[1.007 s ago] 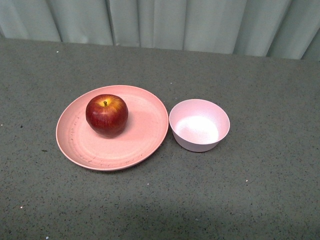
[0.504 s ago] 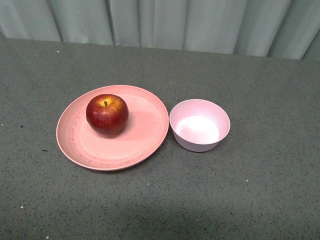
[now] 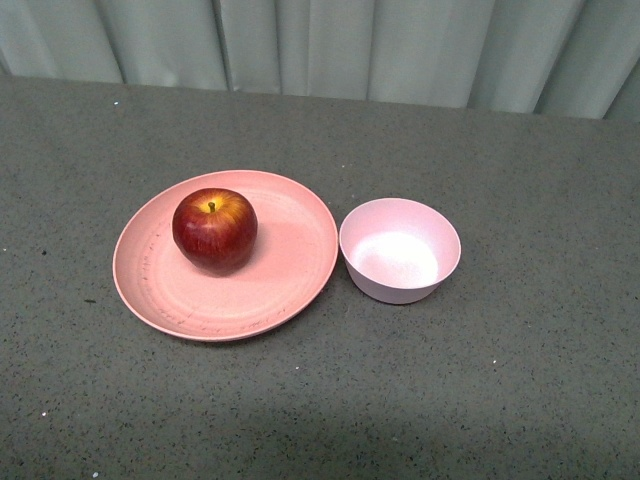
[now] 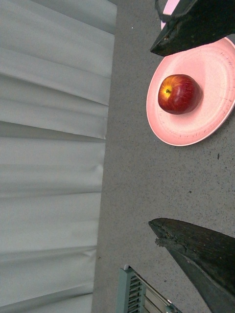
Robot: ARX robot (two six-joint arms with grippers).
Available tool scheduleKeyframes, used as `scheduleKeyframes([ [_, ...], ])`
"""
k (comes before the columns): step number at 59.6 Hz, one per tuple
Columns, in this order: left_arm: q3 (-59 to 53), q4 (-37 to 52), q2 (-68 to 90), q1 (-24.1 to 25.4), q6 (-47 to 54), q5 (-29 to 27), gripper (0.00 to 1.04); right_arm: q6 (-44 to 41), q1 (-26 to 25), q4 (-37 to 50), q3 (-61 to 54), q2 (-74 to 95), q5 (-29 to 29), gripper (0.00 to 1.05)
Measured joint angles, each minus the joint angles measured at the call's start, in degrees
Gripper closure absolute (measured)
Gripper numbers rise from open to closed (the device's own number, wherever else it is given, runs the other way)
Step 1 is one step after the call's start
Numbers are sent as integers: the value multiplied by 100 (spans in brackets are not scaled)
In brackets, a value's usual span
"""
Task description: Move apple from plate to bowl
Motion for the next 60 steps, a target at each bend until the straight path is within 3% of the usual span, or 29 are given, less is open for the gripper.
scheduleKeyframes([
  [4,114,-470,326,-142,-149,-656,7,2,0,0,0,0,0,9],
  [14,162,-105,1145,-111,-297,-623,7,2,0,0,0,0,0,9],
  [29,422,2203,3786,-323,-616,-466,7,2,0,0,0,-2,-2,9],
  [40,1283,4083,6953,-651,-509,33,7,2,0,0,0,-2,-2,9],
  [47,2236,4183,8690,-966,-485,46,7,2,0,0,0,-2,-2,9],
  [60,3445,3858,10019,-1340,-323,24,7,2,0,0,0,-2,-4,9],
])
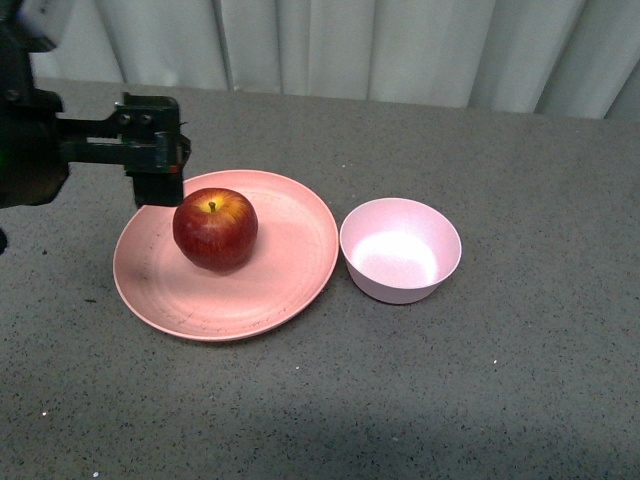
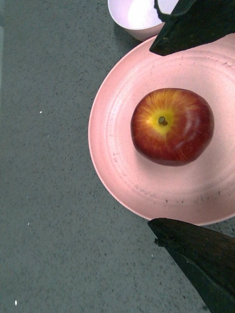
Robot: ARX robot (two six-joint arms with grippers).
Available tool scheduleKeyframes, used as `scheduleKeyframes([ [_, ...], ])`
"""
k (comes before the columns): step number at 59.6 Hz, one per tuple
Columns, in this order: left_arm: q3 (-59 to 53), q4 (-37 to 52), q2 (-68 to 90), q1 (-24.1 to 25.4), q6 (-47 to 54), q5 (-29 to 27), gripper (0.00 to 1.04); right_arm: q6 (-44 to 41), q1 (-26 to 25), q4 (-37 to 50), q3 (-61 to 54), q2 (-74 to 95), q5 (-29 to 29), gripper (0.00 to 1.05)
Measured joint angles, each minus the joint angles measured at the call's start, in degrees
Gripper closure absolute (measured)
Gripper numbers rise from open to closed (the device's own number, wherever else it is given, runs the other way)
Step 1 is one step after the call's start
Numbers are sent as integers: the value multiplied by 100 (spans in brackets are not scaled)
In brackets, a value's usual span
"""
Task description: Move apple from plate to bowl
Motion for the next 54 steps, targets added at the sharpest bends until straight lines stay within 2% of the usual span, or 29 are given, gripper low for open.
scheduleKeyframes([
  [9,557,-341,485,-140,61,4,7,0,0,0,0,0,0,9],
  [27,1329,-949,1241,-116,98,68,7,0,0,0,0,0,0,9],
  [36,1447,-1187,1338,-118,103,264,7,0,0,0,0,0,0,9],
  [54,1447,-1401,1521,-149,236,302,7,0,0,0,0,0,0,9],
])
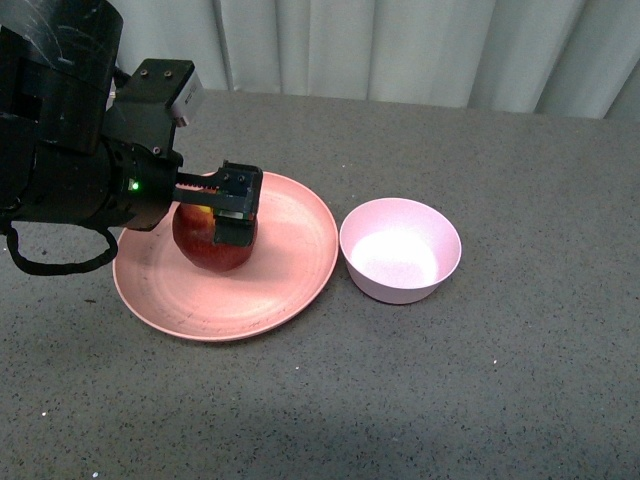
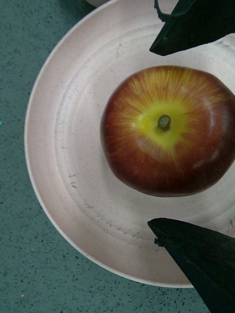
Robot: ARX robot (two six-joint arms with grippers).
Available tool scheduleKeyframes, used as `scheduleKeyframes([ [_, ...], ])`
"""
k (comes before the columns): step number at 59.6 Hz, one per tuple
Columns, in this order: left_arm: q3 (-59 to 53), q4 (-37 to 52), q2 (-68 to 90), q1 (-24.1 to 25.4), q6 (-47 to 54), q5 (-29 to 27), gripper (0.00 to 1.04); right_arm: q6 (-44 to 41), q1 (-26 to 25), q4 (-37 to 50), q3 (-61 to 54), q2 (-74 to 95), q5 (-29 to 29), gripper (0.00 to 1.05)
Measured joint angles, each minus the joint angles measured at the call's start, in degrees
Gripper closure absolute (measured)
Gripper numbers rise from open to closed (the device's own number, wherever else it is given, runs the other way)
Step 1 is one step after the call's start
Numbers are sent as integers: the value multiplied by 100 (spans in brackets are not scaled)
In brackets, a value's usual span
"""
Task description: Move apple from plate to bowl
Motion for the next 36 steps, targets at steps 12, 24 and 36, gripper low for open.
scheduleKeyframes([
  [12,-2,-13,153,11,81,-2,7,0,0,0,0,0,0,9],
  [24,-2,-15,153,9,127,9,30,0,0,0,0,0,0,9],
  [36,-26,-11,-2,-146,122,37,34,0,0,0,0,0,0,9],
])
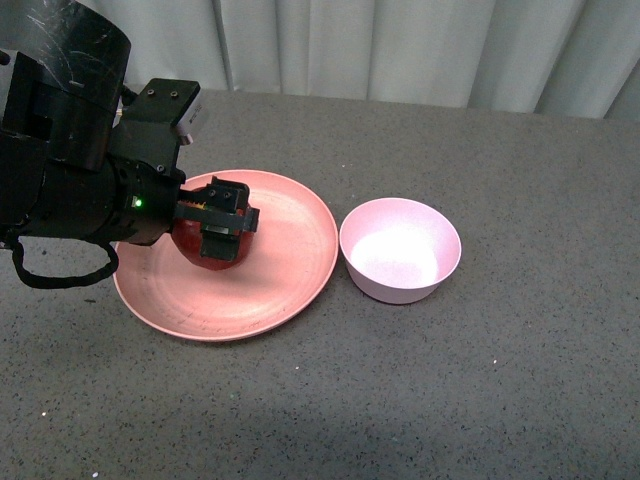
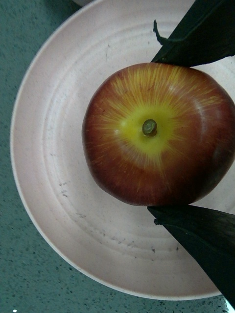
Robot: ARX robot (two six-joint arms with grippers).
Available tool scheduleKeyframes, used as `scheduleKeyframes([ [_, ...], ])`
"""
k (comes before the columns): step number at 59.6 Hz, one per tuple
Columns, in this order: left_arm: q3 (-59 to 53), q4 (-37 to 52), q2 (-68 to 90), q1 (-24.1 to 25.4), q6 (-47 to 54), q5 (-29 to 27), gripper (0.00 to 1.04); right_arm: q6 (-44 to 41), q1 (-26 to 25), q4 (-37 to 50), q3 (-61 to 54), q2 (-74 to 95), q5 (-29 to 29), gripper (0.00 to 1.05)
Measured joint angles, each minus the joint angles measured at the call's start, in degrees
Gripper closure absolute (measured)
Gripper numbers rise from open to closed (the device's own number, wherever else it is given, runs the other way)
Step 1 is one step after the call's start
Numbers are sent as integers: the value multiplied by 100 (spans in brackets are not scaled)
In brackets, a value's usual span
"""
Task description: Move apple from plate to bowl
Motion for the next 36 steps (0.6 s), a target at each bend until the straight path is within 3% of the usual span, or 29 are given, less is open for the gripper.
scheduleKeyframes([
  [36,1003,-258,170,-1596,-48,-197,35,0,0,0,0,0,0,9],
])
